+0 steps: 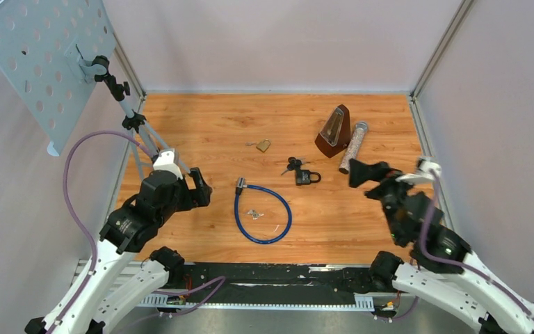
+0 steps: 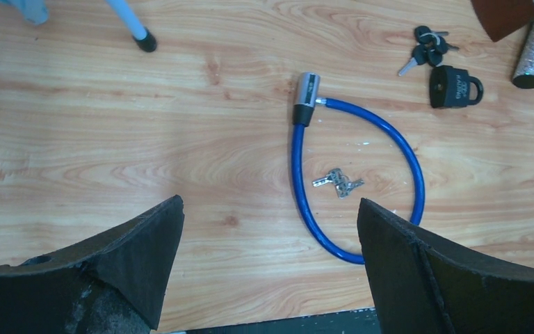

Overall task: Lock with the key
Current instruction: Reset both arms

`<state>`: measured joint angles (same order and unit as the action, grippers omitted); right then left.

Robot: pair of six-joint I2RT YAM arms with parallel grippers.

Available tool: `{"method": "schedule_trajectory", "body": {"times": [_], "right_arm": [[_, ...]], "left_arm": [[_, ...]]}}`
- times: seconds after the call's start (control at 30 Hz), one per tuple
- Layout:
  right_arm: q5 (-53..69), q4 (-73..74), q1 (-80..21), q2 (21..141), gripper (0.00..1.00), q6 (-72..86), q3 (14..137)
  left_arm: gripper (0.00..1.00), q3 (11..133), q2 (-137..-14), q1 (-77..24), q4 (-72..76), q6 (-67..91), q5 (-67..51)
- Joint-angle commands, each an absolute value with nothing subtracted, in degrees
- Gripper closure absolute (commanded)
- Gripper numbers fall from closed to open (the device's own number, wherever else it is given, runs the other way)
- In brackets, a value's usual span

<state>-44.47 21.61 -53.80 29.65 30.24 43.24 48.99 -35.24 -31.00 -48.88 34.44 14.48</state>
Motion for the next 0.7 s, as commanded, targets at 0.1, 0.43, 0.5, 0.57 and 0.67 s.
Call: {"method": "schedule_trajectory", "body": {"times": [0.1, 0.43, 0.5, 0.57, 0.67], "right_arm": [[-57.85, 35.75, -53.61, 10.66, 0.00, 24.62, 51.02], [-57.23, 39.28, -53.63, 6.30, 0.00, 21.70, 55.53], [-57.03, 39.44, -53.66, 6.19, 0.00, 21.71, 55.34], [-57.01, 39.38, -53.68, 5.94, 0.00, 21.63, 54.54], [-56.96, 39.42, -53.70, 5.89, 0.00, 21.38, 53.42]], "left_arm": [[0.00, 52.67, -33.24, -31.09, -58.05, 39.61, 20.28], [0.00, 54.01, -26.84, -31.03, -60.67, 41.32, 18.34], [0.00, 53.53, -25.93, -31.03, -60.20, 41.92, 16.41], [0.00, 52.81, -24.80, -31.04, -59.73, 42.86, 15.49], [0.00, 52.42, -22.62, -31.02, -59.31, 43.50, 15.16]]}}
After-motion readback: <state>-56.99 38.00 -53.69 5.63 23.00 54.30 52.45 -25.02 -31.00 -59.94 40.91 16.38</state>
